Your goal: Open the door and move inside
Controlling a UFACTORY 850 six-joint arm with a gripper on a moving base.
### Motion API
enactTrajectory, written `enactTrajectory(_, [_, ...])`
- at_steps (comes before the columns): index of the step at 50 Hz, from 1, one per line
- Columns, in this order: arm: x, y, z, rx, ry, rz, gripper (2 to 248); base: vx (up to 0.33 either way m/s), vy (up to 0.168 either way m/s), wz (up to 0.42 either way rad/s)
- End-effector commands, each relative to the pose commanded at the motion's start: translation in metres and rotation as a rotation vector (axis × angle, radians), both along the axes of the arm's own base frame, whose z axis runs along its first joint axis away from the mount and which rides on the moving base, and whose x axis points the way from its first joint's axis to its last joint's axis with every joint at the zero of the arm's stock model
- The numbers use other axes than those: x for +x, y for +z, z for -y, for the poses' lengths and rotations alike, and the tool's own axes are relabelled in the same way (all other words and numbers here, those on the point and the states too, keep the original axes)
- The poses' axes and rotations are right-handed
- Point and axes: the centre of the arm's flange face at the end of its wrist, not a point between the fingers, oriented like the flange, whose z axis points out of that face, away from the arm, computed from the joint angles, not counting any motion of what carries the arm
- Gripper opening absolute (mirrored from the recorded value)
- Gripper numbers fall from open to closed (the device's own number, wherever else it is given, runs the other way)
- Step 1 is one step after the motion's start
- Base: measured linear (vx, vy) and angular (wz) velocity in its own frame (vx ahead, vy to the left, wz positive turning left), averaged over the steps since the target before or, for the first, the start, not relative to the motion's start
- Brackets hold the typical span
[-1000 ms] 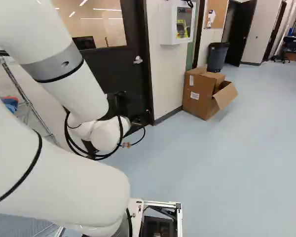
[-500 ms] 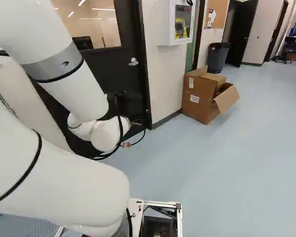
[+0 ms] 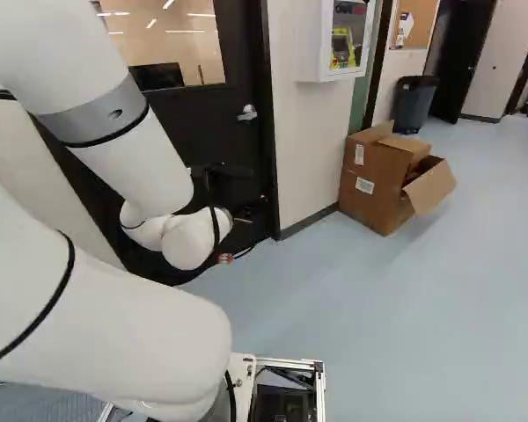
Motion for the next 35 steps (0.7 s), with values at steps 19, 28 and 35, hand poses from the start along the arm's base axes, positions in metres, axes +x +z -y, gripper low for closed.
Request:
enactTrajectory(19, [0.0000, 0.0000, 0.0000, 0.000, 0.000, 0.000, 247, 0.200, 0.024, 0.182])
enactTrajectory(28, [0.0000, 0.0000, 0.0000, 0.000, 0.000, 0.000, 247, 0.200, 0.041, 0.187])
enactTrajectory(35, [0.0000, 0.0000, 0.0000, 0.000, 0.000, 0.000, 247, 0.193, 0.016, 0.045])
